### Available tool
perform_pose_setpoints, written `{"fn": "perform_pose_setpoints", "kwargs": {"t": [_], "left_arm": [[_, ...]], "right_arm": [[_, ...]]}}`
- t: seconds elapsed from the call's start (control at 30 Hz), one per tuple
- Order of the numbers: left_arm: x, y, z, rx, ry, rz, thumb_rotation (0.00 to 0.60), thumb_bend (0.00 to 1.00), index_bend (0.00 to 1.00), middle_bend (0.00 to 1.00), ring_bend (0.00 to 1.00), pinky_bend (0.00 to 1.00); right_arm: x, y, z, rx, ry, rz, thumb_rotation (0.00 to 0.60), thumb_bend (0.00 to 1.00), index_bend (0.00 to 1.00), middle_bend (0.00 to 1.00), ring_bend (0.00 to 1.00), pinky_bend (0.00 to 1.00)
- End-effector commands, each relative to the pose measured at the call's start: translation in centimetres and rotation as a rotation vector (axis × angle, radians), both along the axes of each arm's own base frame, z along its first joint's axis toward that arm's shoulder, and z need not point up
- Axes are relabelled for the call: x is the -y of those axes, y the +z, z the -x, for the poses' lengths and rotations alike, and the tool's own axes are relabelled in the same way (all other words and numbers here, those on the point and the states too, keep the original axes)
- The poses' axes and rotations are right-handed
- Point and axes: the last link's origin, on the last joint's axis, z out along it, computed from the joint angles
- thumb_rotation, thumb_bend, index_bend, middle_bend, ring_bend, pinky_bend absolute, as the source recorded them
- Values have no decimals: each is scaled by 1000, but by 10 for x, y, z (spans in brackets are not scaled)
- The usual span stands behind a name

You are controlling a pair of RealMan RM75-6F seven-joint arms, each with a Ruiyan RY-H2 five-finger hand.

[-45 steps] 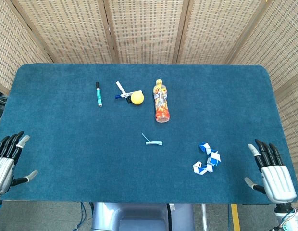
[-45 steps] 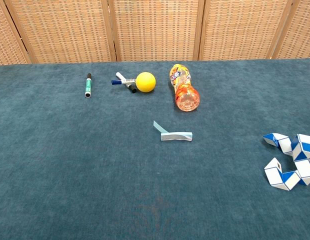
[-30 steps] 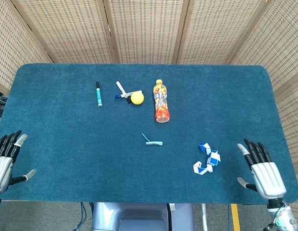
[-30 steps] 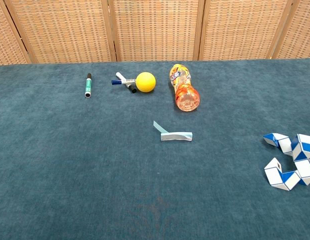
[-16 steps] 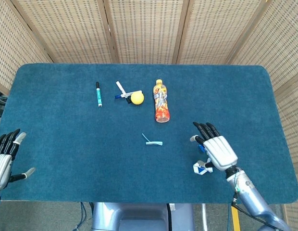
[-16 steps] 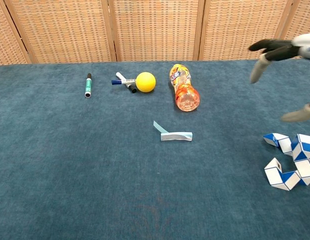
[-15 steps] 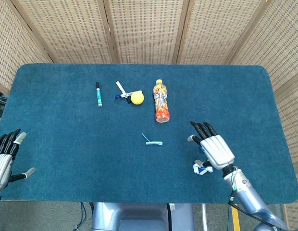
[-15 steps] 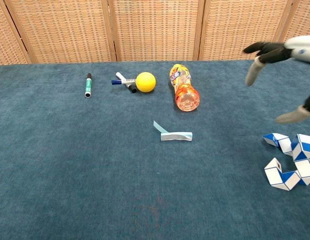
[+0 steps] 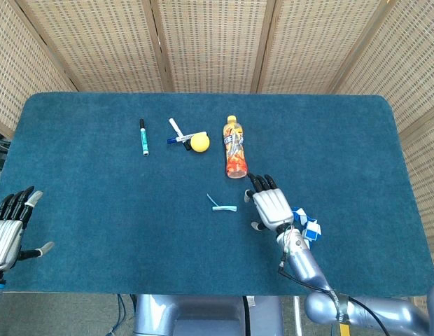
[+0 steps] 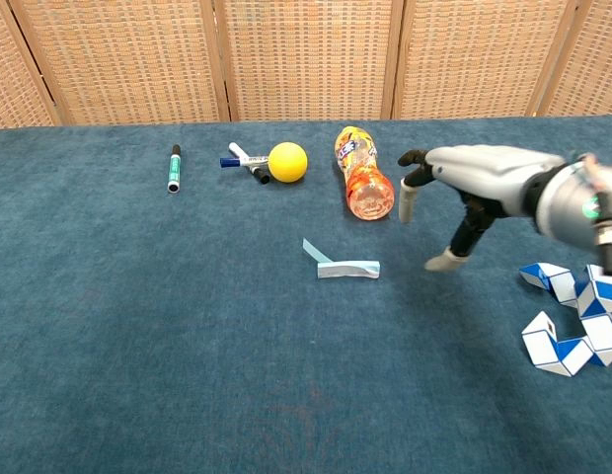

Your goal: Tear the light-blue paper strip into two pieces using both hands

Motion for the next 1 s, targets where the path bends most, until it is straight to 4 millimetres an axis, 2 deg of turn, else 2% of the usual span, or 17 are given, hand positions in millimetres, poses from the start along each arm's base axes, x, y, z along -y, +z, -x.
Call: {"fn": "perform_pose_setpoints", "kwargs": {"t": [0.03,0.27,0.5,1.0], "left_arm": [[1,1,0,5,2,-4,600,0,0,0,0,0],[0,3,2,13,7,-6,600,0,0,0,0,0],[-1,3,3,18,7,-3,600,0,0,0,0,0],[-3,1,4,26,11,11,600,0,0,0,0,0]], "right_arm": [[9,-15,-6,-22,12,45,600,258,414,0,0,0],[10,-30,-9,-27,27,63,600,311,439,0,0,0],[5,-47,-10,-39,42,63,600,311,463,0,0,0],[8,-70,-5,-100,67,73,600,316,463,0,0,0]]}}
